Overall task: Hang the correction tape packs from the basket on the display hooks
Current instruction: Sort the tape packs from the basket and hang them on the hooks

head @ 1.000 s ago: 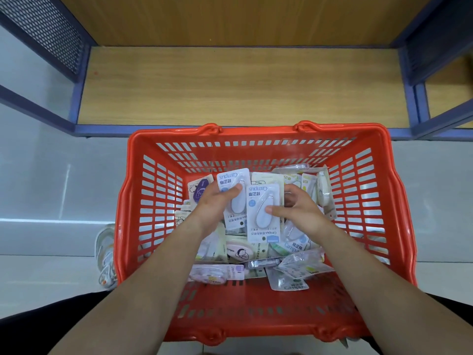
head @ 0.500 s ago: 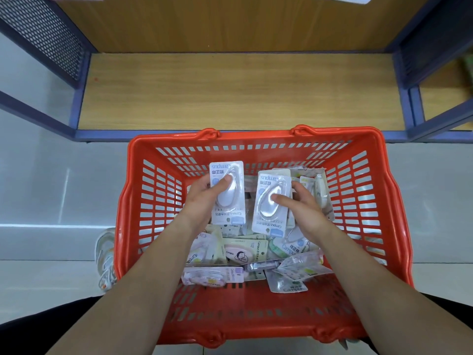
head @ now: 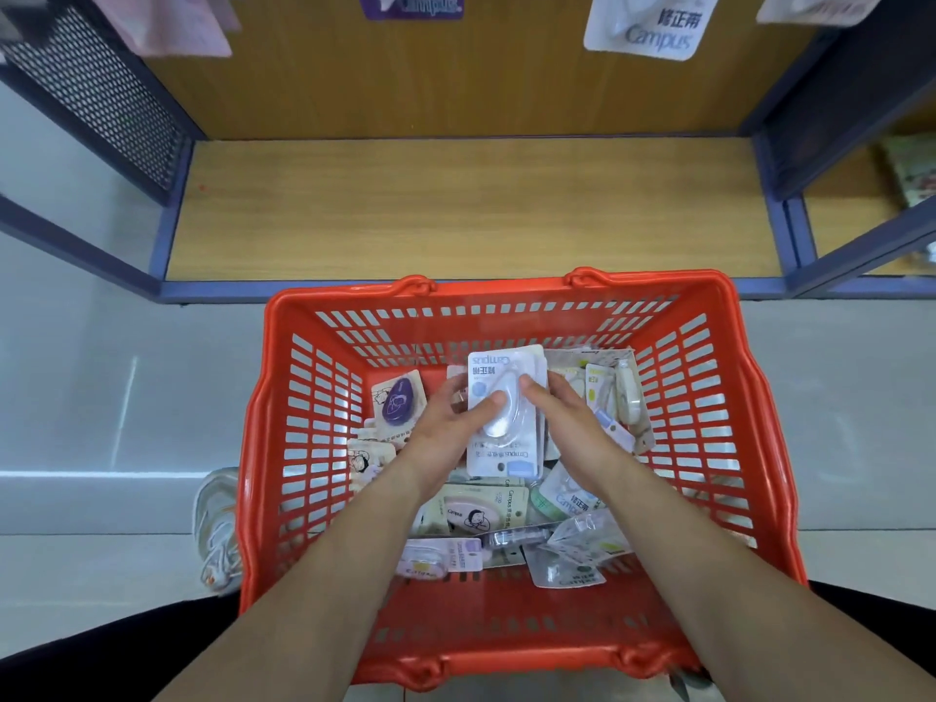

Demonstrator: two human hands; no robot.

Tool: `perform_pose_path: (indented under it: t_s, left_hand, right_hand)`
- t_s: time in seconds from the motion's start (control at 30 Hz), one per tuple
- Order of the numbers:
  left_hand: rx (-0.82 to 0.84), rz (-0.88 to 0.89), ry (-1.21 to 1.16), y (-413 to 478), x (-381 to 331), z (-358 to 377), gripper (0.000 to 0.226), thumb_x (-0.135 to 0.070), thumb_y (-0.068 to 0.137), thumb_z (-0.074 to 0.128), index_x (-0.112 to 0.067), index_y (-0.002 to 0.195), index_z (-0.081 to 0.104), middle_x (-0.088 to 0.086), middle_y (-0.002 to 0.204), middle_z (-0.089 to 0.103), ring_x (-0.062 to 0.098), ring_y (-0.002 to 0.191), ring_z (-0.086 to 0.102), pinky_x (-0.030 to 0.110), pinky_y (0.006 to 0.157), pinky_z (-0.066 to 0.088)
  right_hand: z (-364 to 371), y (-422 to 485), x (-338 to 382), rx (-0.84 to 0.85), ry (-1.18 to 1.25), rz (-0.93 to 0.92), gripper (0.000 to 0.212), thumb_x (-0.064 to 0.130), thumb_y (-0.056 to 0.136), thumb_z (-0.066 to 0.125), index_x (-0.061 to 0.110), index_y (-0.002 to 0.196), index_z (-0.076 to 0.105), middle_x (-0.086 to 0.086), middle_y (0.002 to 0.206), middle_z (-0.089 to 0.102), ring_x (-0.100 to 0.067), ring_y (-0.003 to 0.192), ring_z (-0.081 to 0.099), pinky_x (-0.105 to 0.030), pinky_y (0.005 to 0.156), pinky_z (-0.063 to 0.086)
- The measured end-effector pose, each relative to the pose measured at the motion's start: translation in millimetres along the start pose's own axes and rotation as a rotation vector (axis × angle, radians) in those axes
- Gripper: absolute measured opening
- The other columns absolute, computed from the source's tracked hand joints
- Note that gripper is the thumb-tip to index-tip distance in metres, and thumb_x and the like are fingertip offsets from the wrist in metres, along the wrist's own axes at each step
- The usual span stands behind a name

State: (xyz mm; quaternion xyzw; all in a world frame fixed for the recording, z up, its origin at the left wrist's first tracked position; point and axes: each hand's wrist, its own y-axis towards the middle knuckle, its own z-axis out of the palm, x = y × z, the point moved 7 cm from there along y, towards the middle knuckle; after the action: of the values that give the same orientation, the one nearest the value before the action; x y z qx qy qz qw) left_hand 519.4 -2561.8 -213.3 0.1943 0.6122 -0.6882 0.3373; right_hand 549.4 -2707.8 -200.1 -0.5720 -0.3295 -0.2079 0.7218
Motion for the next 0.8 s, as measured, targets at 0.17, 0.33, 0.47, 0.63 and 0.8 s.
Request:
perform_pose_path:
  t_s: [0.17, 0.33, 0.47, 0.63, 0.8]
  left_hand:
    - [0.016, -0.001, -0.045, -15, -13, 4, 0.046, -0.029, 0.084, 0.082, -0.015, 0.125, 0.066, 0.01, 0.113, 0.077, 0.032, 0.106, 0.073, 0.053, 0.099, 0.055]
    - [0.012, 0.06, 0.066, -38, -41, 12, 0.066, -0.04, 0.067, 0.086, -0.017, 0.125, 0.065, 0.005, 0.107, 0.079, 0.027, 0.096, 0.077, 0.048, 0.088, 0.061]
    - [0.051, 0.091, 0.184, -62, -67, 13, 0.072, -0.043, 0.061, 0.089, -0.02, 0.124, 0.064, 0.005, 0.109, 0.078, 0.029, 0.1, 0.075, 0.055, 0.097, 0.056]
    - [0.202, 0.169, 0.431, -104, -112, 25, 0.058, -0.028, 0.067, 0.089, -0.018, 0.121, 0.068, 0.003, 0.111, 0.077, 0.024, 0.101, 0.074, 0.045, 0.096, 0.058]
    - [0.36, 0.163, 0.511, -148, -143, 44, 0.054, -0.013, 0.075, 0.088, -0.015, 0.124, 0.067, 0.0, 0.103, 0.078, 0.015, 0.089, 0.075, 0.027, 0.073, 0.057]
  right_hand:
    - [11, -18, 20, 0.045, -0.009, 0.031, 0.035, 0.046, 0.104, 0.048, 0.037, 0.135, 0.035, 0.029, 0.117, 0.051, 0.009, 0.098, 0.053, -0.021, 0.095, 0.035]
    - [19, -33, 34, 0.067, -0.067, 0.026, 0.046, 0.044, 0.102, 0.055, 0.028, 0.143, 0.042, 0.005, 0.124, 0.068, -0.008, 0.106, 0.067, -0.024, 0.08, 0.049]
    - [12, -56, 65, 0.1, -0.146, -0.024, 0.061, 0.031, 0.095, 0.07, 0.027, 0.145, 0.036, 0.005, 0.124, 0.067, -0.016, 0.111, 0.067, -0.031, 0.085, 0.053]
    - [2, -96, 127, 0.23, -0.403, -0.133, 0.096, 0.005, 0.074, 0.087, 0.034, 0.149, 0.035, -0.008, 0.128, 0.063, -0.021, 0.112, 0.067, -0.043, 0.097, 0.055]
    - [11, -142, 153, 0.388, -0.615, -0.136, 0.102, 0.024, 0.061, 0.09, 0.043, 0.147, 0.037, -0.011, 0.137, 0.059, -0.035, 0.127, 0.058, -0.062, 0.107, 0.045]
